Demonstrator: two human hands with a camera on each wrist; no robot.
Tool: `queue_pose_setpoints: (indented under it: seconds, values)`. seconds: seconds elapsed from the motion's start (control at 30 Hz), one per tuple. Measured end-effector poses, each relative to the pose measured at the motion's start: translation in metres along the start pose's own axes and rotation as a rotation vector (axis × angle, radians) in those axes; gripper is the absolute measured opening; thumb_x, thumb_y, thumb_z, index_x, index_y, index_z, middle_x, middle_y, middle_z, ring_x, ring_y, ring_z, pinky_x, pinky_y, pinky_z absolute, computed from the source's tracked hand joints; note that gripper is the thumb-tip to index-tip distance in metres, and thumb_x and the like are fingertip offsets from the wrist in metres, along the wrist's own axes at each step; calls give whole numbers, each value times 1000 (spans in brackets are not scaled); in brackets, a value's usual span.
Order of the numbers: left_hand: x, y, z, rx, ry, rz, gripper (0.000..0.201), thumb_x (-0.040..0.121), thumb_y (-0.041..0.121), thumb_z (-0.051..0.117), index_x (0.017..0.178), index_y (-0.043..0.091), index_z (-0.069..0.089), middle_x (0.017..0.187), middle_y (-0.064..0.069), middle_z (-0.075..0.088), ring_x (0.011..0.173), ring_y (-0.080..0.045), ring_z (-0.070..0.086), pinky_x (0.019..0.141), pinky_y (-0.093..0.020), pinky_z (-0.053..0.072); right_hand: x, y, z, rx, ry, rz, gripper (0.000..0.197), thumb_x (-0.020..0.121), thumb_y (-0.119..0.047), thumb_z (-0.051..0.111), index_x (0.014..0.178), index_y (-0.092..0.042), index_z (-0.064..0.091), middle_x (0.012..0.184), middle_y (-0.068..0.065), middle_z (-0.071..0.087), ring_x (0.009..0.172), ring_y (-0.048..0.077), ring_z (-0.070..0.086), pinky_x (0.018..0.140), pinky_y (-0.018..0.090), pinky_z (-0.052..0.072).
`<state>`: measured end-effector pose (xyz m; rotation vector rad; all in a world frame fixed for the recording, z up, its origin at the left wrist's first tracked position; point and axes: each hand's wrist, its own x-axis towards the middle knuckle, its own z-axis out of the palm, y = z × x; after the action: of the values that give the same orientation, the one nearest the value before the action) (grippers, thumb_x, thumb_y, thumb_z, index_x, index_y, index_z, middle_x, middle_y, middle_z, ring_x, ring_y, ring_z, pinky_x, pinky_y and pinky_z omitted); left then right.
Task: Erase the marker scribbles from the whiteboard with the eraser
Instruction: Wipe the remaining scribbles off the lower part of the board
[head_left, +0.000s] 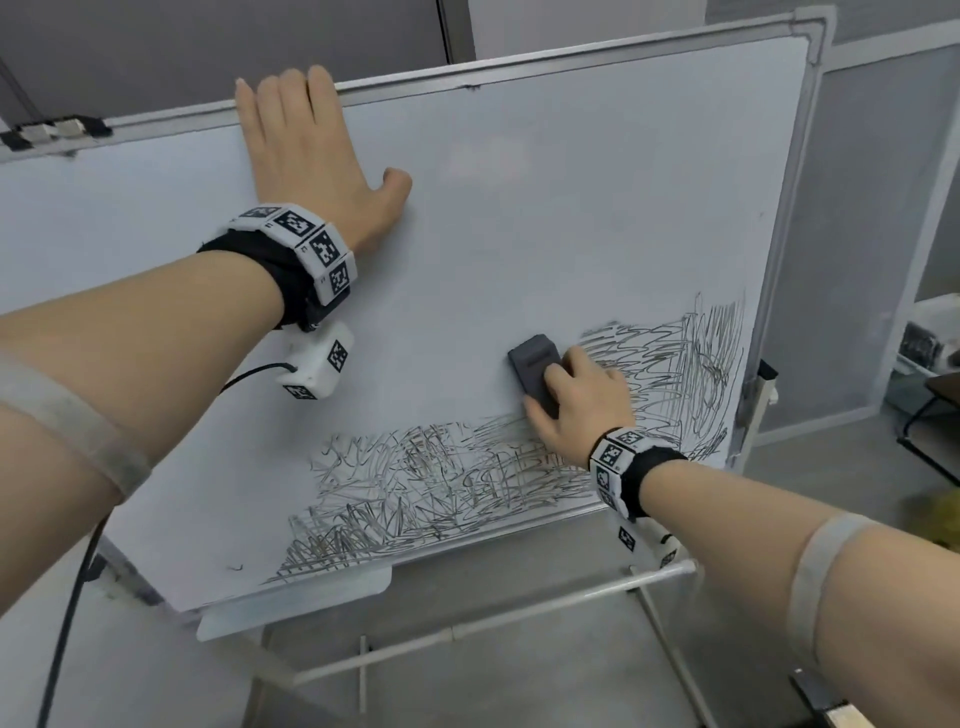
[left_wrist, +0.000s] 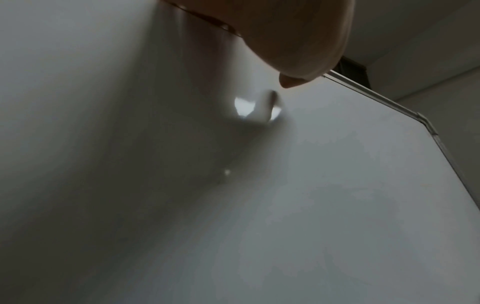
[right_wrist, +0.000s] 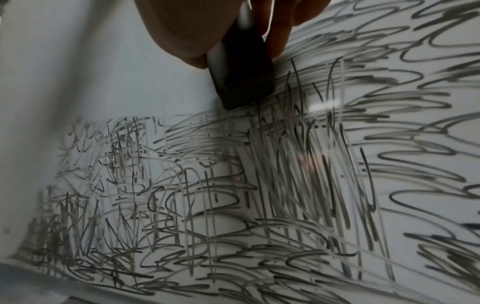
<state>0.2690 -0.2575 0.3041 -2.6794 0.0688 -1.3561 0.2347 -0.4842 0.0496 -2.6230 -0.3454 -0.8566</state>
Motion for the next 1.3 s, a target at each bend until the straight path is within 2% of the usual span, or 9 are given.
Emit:
queue_pose_setpoints:
  seconds: [0.13,0.33,0.53,0.67,0.87,0.97,1.07,1.17,1.3]
  values:
    - [-5,-4,-2,-24,8,-10,84,73,55,45,134,-2,39,131,-20,46,125,-42,41,121,-58,11,-3,-27,3,35,25,30,31,81,-41,67,78,-14,51,83,4,44,61,21,31,60,33,38]
    - [-11,-5,-7,-38,8,25,82,73,55,44,134,0,39,131,-19,46,128,-40,40,122,-57,9,-1,-79,9,18,-76,-93,31,82,-43,64,81,-15,52,86,7,46,63,28,48,59,35,40]
    - [-8,2,-9,-58,23,9,79,73,54,44,130,-1,42,129,-20,47,125,-41,42,122,-57,9,-6,-20,-9,11,-17,36,30,84,-42,61,84,-13,54,87,4,45,61,21,38,54,29,37]
    - [-4,11,-11,-44,14,-44,78,72,56,46,126,0,43,128,-23,47,124,-42,42,120,-60,10,-5,28,-23,-26,8,134,33,85,-43,61,83,-11,54,88,7,48,62,26,47,51,32,44]
    - [3,35,-15,32,-42,-82,76,72,60,45,128,8,40,127,-24,47,122,-46,42,116,-70,9,1,-4,-21,59,-81,-11,33,86,-46,60,87,-13,56,90,6,50,66,22,46,59,36,50]
    - [9,68,-16,32,-48,10,73,75,61,44,123,6,45,123,-19,50,118,-40,46,117,-68,8,-1,-25,-15,112,-107,-73,32,86,-45,62,88,-14,55,92,6,48,66,21,38,61,34,45]
    - [16,108,-11,-54,-35,91,71,75,58,45,126,9,48,120,-14,53,116,-37,47,119,-64,8,-3,-25,-11,150,-63,-101,32,84,-43,66,84,-13,54,88,7,46,66,25,43,59,35,42]
    - [20,136,-6,-97,-22,44,72,73,59,45,126,11,48,122,-14,51,119,-37,46,119,-64,6,-6,2,-13,139,-48,-85,31,84,-43,65,83,-14,54,88,6,46,69,25,47,62,35,42]
    - [25,142,-3,-80,-14,-16,74,71,60,46,124,8,47,123,-17,50,119,-39,45,119,-65,7,-13,66,-22,89,-7,69,32,86,-45,64,81,-15,54,87,1,44,64,17,39,60,30,41]
